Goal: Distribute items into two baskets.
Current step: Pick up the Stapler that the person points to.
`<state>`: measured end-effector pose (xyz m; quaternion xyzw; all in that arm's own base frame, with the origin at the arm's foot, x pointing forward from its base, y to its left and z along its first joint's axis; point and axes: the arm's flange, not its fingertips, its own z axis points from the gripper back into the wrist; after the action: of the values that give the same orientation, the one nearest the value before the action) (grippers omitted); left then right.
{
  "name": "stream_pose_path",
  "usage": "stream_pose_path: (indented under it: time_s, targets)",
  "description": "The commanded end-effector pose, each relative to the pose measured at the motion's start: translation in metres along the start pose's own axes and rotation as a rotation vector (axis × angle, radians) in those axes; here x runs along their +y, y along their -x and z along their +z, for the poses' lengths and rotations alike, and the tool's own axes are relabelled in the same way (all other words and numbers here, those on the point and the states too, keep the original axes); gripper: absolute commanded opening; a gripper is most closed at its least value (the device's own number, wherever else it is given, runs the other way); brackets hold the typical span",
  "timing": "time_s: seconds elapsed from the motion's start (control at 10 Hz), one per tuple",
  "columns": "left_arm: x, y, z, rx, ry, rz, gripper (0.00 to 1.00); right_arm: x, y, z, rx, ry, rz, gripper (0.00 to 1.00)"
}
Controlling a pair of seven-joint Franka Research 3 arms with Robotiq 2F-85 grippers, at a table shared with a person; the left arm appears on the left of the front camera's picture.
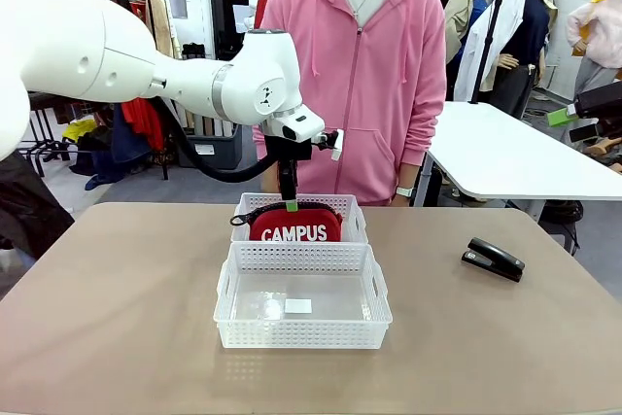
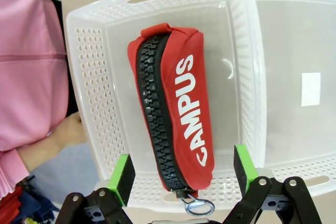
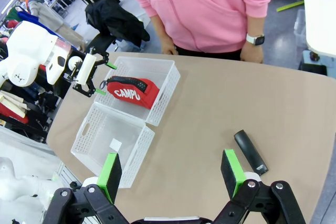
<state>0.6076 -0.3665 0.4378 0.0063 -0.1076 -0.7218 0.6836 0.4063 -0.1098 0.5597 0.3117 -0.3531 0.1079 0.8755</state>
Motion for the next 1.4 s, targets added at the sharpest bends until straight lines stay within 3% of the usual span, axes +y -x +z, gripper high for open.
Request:
stream_pose_path:
  time_s: [0.0,0.3,0.6,0.8,1.3]
  targets:
    - [0.002,0.021,0.036,-0.020,-0.023,0.097,0.97,0.000,-0.002,0.000,-0.012,-0.016,0.003,1.00]
    - [0.004,0.056,0.112,-0.063,-0.058,0.240,0.97,0.000,-0.002,0.000,-0.012,-0.016,0.003,1.00]
    - [0.003,0.133,0.180,-0.093,-0.084,0.456,0.97,0.000,-0.002,0.000,-0.012,-0.016,0.003,1.00]
    - [0.003,0.189,0.203,-0.118,-0.079,0.589,0.97,0.000,-0.002,0.000,-0.012,-0.016,0.003,1.00]
    - [-0.058,0.311,0.242,-0.382,-0.072,0.792,0.97,0.000,-0.002,0.000,-0.012,-0.016,0.003,1.00]
